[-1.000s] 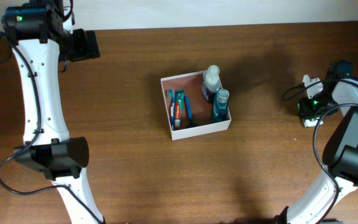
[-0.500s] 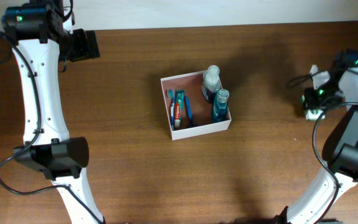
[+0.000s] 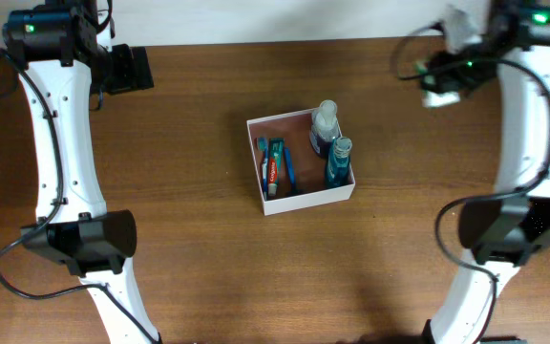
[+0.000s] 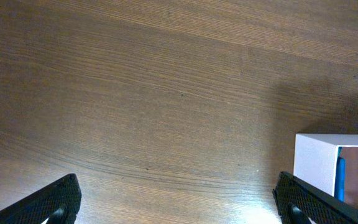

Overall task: Pack container
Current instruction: 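Lift the Dettol soap and carry it over the pink box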

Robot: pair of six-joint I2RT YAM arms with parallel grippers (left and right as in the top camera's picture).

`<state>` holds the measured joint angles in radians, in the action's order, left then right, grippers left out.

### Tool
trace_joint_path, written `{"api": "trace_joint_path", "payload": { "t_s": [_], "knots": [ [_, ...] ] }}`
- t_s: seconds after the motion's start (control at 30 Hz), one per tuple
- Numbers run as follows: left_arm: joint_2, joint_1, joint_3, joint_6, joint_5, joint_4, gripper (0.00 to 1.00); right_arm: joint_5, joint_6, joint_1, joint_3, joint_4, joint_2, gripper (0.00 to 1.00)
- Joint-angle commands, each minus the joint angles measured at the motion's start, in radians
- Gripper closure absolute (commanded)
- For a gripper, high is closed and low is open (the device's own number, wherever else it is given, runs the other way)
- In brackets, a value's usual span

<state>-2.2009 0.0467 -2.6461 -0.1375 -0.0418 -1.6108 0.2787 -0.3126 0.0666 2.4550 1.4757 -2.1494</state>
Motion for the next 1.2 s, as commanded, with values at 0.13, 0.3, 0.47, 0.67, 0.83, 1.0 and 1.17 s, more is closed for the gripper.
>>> {"api": "trace_joint_path", "payload": {
  "t_s": [0.13, 0.3, 0.47, 0.67, 0.83, 1.0, 1.17],
  "knots": [
    [-0.008, 0.002, -0.005, 0.012, -0.007, 0.001, 0.0, 0.007, 0.16, -0.25, 0.068, 0.002, 0.008, 0.63],
    [-0.008, 0.002, -0.005, 0.012, -0.007, 0.001, 0.0, -0.124, 0.259, -0.369, 0.068, 0.003, -0.008, 0.64],
    [-0.008, 0.002, -0.005, 0.012, -0.007, 0.001, 0.0, -0.164, 0.355, -0.451, 0.063, 0.003, -0.034, 0.64],
    [-0.008, 0.002, -0.005, 0.012, -0.007, 0.001, 0.0, -0.248, 0.5, -0.502, 0.061, 0.003, -0.119, 0.64],
    [-0.008, 0.002, -0.005, 0.012, -0.007, 0.001, 0.0, -0.246, 0.514, -0.515, 0.061, 0.014, -0.21, 0.64],
    [-0.008, 0.002, -0.005, 0.012, -0.007, 0.001, 0.0, -0.247, 0.518, -0.518, 0.061, 0.016, -0.259, 0.64],
    [-0.008, 0.002, -0.005, 0.012, -0.007, 0.001, 0.0, -0.247, 0.536, -0.518, 0.059, 0.011, -0.288, 0.63]
  ]
}}
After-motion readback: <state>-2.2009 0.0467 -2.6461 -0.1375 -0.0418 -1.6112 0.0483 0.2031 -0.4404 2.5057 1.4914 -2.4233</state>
